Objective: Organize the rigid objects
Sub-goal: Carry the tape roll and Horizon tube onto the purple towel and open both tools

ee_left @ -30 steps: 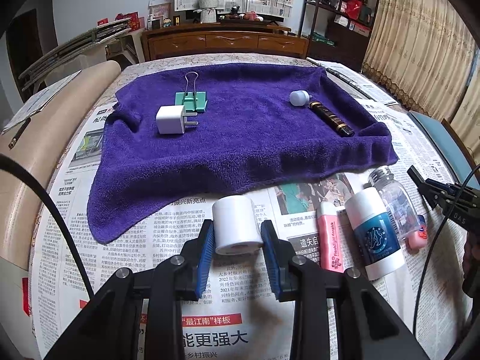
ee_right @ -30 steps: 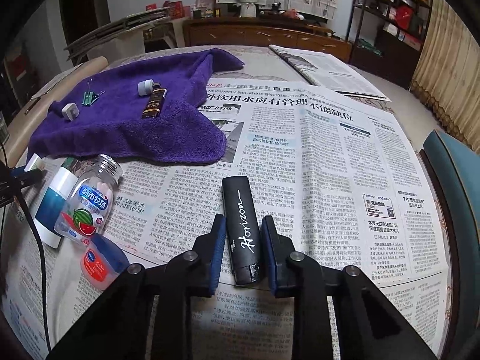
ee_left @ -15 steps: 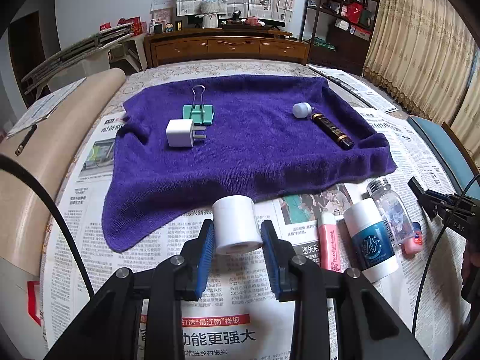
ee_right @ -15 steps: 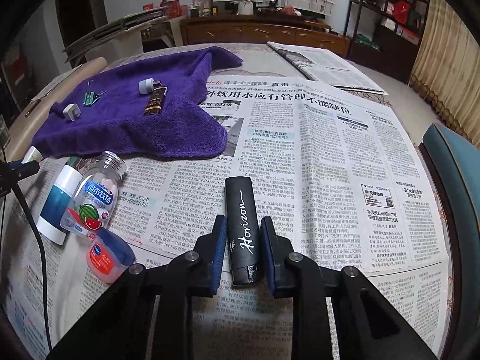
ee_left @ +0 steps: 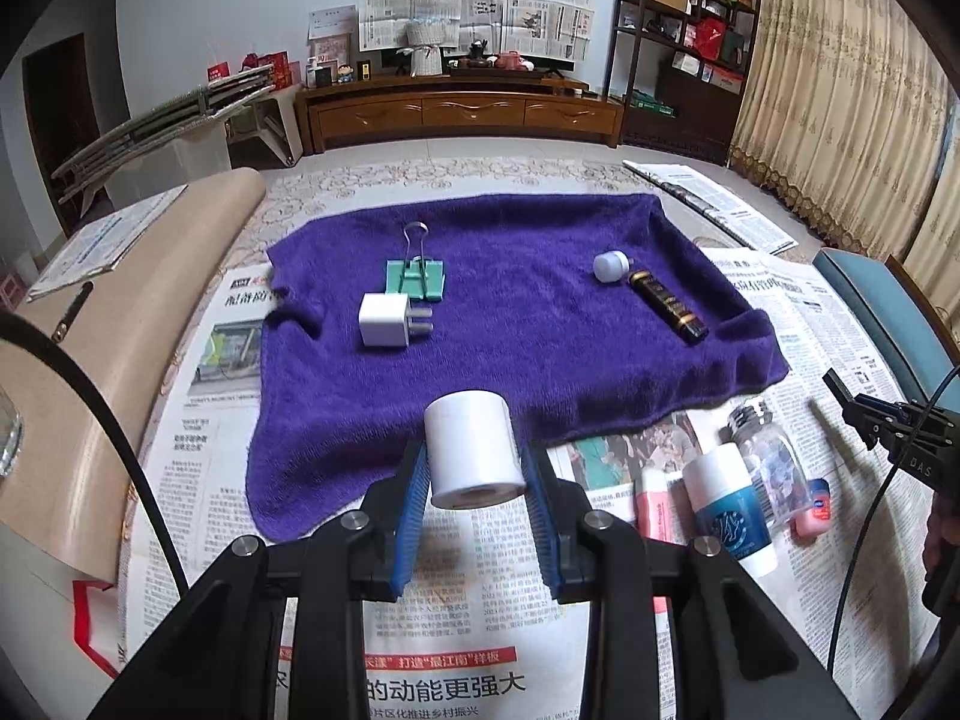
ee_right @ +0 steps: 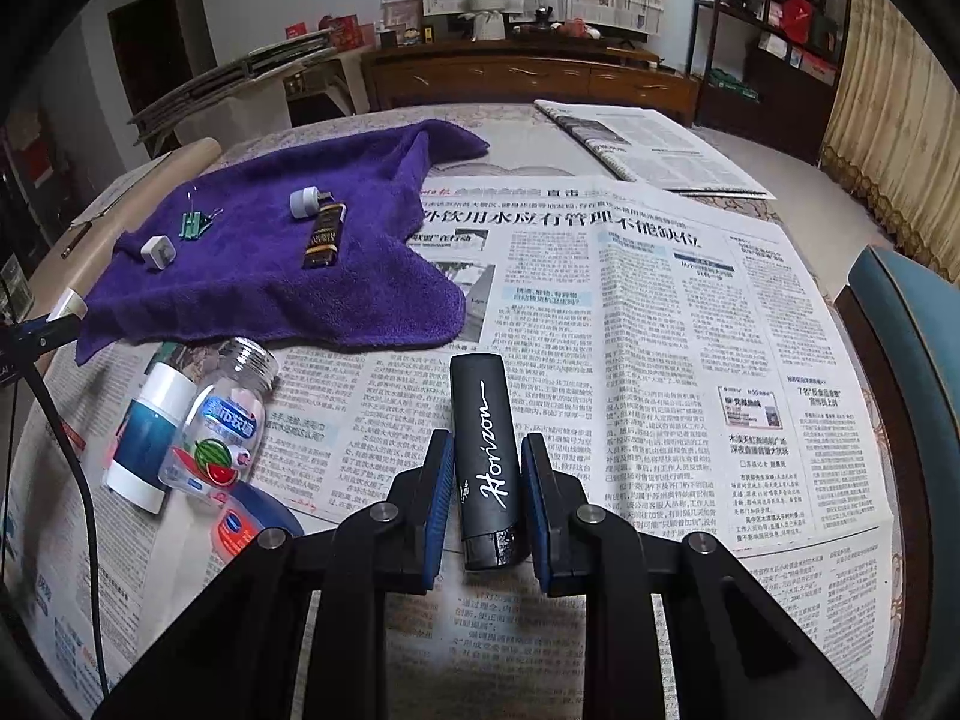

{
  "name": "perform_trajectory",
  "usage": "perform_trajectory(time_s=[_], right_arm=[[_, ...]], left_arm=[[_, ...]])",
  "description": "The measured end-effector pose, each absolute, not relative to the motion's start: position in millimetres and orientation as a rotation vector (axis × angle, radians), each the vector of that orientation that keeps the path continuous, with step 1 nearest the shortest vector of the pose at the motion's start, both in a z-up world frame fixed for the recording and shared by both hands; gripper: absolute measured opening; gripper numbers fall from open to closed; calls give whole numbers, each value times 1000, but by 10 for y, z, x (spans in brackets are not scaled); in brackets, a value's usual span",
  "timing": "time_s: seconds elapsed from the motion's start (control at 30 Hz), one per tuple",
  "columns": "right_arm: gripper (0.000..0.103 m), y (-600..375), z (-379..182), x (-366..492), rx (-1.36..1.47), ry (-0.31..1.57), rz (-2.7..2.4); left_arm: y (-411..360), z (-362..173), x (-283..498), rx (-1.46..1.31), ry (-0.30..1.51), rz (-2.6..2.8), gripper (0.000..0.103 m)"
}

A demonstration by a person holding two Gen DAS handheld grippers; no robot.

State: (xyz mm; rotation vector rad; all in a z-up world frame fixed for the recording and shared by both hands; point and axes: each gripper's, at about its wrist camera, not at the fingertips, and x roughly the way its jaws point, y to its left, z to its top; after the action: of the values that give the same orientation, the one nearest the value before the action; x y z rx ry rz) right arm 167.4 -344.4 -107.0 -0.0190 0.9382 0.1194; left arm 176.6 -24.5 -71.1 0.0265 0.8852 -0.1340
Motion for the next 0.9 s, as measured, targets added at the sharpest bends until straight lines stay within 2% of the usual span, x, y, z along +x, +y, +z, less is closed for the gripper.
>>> perform_trajectory(time_s=[0.47,0.9], right_arm=[[22,-3011,-568,2266,-20,859,204],[22,-2197,-820,2826,-60,910,355]], left_arm=[[-171,-619,2224,32,885,-143,30],[-79,-974,2640,41,939,-133,30]])
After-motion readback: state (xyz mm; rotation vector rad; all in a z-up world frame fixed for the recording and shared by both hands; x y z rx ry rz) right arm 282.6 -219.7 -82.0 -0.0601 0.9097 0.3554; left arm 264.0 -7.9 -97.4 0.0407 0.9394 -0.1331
